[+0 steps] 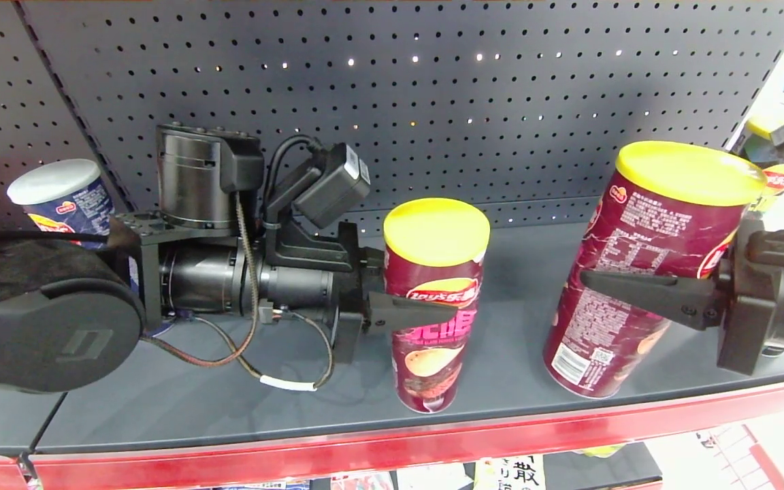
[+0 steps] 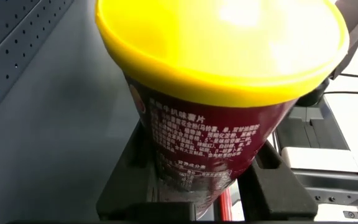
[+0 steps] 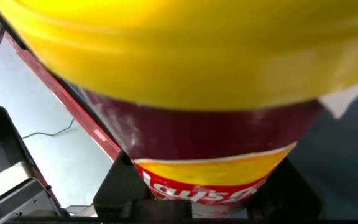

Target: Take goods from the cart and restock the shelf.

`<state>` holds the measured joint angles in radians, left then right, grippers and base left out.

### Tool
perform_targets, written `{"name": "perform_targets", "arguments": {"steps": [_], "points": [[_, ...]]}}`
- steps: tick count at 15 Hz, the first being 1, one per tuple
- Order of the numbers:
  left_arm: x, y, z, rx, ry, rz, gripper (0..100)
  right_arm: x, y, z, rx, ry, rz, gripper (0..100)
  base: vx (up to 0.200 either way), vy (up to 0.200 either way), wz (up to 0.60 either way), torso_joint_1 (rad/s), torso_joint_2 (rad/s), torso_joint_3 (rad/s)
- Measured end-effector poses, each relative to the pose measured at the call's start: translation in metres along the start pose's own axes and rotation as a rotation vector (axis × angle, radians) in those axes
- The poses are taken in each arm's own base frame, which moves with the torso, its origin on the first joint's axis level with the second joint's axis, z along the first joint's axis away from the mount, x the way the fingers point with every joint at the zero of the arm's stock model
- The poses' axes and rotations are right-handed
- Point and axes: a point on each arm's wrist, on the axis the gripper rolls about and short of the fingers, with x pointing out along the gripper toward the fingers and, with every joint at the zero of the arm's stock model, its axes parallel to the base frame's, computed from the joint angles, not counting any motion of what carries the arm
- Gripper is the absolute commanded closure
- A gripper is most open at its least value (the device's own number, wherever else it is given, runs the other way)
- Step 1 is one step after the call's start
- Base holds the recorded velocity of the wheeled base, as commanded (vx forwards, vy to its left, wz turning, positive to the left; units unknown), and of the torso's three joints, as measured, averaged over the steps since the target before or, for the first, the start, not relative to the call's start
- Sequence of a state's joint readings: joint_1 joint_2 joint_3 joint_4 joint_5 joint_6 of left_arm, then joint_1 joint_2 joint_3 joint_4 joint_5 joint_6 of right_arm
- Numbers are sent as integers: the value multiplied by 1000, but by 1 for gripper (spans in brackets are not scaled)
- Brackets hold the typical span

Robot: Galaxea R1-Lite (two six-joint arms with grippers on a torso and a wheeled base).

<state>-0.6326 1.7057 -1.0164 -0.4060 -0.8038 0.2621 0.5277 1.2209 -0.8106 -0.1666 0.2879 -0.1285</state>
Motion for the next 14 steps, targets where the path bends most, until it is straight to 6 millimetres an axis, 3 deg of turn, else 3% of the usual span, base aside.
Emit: {"name": "perform_targets", "arguments": {"steps": [8, 9, 14], "points": [[1, -3, 0, -8, 3, -8, 100, 5, -2, 4, -1, -3, 1, 100, 0, 0, 0, 0, 0, 0], [1, -4, -1, -9, 5, -10, 0, 7, -3, 4, 0, 0, 1, 100, 0, 0, 0, 0, 0, 0], [-1, -9, -10, -32, 26, -14, 0, 19, -6, 5, 4, 18, 6, 100, 0, 0, 0, 0, 0, 0]]}}
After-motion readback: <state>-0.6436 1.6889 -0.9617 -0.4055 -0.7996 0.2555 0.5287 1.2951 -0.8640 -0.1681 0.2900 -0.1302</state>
